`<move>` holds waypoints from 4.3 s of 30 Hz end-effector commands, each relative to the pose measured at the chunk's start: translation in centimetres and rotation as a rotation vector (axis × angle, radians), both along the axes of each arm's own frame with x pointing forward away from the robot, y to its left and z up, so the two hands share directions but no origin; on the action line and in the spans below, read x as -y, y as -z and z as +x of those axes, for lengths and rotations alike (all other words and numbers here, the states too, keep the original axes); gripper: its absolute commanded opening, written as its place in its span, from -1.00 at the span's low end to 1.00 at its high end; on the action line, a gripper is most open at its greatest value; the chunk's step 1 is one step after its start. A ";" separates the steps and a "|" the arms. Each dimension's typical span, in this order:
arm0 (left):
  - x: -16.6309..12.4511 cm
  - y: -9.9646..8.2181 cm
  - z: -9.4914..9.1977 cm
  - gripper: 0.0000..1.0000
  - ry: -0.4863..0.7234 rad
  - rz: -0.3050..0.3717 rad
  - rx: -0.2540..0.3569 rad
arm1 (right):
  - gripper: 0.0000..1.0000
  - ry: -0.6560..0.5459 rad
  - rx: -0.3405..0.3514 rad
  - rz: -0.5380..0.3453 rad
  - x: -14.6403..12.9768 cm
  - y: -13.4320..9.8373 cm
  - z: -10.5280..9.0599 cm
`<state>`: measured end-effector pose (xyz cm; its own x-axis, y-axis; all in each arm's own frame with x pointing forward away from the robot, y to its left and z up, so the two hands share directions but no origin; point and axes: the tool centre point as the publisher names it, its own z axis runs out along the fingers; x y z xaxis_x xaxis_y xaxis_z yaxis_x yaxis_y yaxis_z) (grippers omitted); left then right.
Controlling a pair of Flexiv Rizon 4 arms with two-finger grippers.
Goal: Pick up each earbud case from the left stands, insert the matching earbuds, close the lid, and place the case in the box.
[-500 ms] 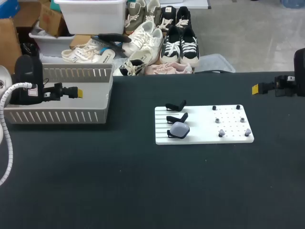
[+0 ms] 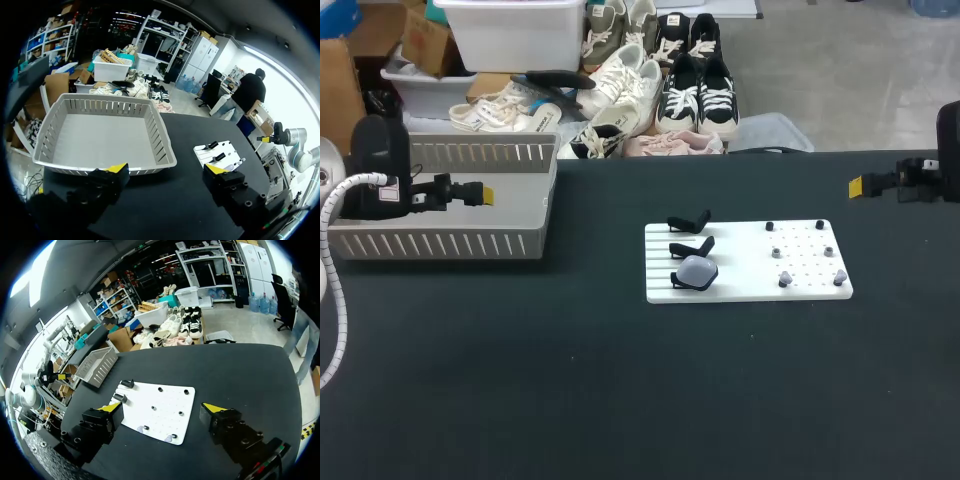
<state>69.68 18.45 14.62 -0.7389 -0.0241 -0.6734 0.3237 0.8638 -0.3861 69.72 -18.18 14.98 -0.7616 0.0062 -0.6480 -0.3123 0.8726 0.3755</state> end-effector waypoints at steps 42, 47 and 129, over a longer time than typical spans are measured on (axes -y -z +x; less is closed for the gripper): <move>12.1 -2.8 1.3 1.00 0.877 0.053 0.478 | 1.00 -0.005 0.000 0.003 0.1 0.1 0.1; 12.3 -2.6 1.3 1.00 0.893 0.050 0.487 | 1.00 -0.005 0.000 0.003 0.1 0.1 0.1; 28.2 12.4 -1.9 0.08 1.130 -0.026 0.491 | 1.00 -0.005 0.000 0.003 0.1 0.1 0.1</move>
<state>67.30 -9.42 2.56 -0.0214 0.4465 -0.8945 0.9997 0.0035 -0.0221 69.73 -18.18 14.98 -0.7617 0.0062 -0.6479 -0.3121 0.8728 0.3753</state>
